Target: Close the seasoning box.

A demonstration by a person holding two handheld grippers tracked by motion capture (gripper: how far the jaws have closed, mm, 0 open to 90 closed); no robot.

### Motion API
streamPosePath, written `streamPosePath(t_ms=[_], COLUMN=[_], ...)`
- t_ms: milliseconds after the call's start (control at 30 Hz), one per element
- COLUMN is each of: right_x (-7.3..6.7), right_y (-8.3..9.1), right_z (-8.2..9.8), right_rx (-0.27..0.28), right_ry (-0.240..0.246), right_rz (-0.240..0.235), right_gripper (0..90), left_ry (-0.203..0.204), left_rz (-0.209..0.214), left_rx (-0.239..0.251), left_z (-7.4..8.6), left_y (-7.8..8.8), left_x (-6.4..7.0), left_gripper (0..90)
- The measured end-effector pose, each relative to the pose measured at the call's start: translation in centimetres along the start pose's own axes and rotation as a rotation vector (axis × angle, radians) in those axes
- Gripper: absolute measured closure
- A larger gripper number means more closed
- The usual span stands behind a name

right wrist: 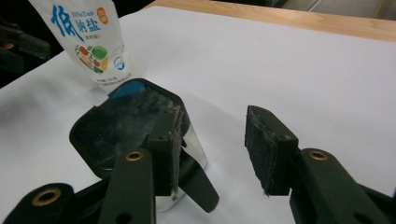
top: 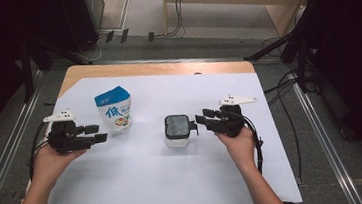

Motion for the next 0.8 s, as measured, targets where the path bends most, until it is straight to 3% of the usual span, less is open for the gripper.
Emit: streamPosePath(t_ms=[167,567,800], right_x=[1.3,3.4,4.6], right_y=[1.3,3.6,4.9], right_z=[0.6,2.3,3.7], right_rx=[0.035,0.041,0.053], right_ry=[-0.004,-0.049,-0.052], right_rz=[0.031,0.097,0.141], right_gripper=[53.4,50.8,49.4], left_ry=[-0.005,-0.014,-0.019], left_rz=[-0.001,-0.001,-0.003], left_rx=[-0.002,-0.007,-0.009], left_z=[0.0,-0.1,0.0], left_y=[-0.1,-0.3,-0.4], left_x=[0.2,0.4,0.4], left_gripper=[42.2,42.2,42.2])
Point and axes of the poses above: each handheld gripper's, and its own axes: y roughly backward along the jaws, z roughly out of its underside, x roughly to its right, the point moved 2 cm from there along -y, roughly forward along the jaws
